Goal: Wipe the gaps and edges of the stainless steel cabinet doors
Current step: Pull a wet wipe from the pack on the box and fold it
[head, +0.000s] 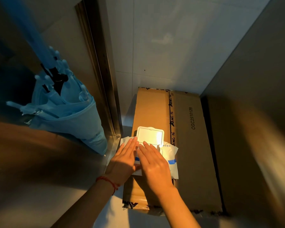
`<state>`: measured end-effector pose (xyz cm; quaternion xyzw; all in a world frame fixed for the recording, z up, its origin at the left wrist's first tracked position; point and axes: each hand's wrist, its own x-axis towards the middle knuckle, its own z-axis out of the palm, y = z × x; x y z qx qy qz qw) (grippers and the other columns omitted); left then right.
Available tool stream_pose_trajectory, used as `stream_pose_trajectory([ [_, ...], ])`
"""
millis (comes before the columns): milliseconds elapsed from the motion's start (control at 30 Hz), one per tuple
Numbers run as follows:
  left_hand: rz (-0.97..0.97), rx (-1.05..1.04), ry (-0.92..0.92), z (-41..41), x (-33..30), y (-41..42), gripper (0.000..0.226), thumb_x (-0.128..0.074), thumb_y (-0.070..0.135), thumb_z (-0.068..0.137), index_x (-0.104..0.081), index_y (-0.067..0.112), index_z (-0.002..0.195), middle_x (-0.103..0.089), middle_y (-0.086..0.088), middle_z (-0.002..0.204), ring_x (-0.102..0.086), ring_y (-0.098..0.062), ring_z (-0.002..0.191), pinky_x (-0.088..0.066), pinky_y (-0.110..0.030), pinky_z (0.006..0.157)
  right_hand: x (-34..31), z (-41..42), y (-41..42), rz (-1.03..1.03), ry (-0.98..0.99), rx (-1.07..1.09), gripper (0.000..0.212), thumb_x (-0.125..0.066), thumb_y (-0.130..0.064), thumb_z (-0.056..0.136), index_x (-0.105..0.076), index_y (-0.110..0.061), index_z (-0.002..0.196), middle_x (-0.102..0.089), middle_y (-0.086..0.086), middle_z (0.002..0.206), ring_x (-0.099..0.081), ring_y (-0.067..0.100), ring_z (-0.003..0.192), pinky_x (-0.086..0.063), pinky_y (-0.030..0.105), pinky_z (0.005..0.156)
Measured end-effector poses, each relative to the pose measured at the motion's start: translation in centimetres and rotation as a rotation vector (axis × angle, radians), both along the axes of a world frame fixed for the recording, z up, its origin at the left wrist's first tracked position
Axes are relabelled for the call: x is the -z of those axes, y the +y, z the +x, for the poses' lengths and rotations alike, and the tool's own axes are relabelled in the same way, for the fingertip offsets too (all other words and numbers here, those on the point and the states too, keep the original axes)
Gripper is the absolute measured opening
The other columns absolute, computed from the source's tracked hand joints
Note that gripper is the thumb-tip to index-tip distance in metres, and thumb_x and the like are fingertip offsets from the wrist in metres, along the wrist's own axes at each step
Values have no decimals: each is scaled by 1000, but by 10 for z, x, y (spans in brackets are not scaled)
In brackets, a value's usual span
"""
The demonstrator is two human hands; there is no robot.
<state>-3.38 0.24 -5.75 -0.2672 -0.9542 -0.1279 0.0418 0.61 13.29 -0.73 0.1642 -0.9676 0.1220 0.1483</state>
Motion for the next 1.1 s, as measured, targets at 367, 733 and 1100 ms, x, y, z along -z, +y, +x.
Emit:
stream_pose_trajectory([
  [367,109,26,184,-1,6,1,80,-93,35,40,-67,-9,102,-67,-23,107,-66,-36,95,-53,-52,71,7,-1,7,89,-248,150,71,-98,-31,23,-77,-8,87,-74,8,95,-72,22,86,-59,34,66],
  [733,120,19,177,-3,0,4,81,-95,35,31,-70,-10,94,-69,-22,100,-69,-35,88,-54,-50,66,19,-4,14,63,-494,149,52,-56,-28,95,-36,-17,142,-15,2,158,-10,20,146,-20,34,115],
  [1100,105,-7,151,-7,11,5,84,-94,40,28,-71,-7,93,-70,-20,99,-69,-33,87,-54,-49,65,12,0,11,91,-347,198,59,-98,-30,22,-76,-14,75,-73,6,100,-70,22,92,-57,32,69],
])
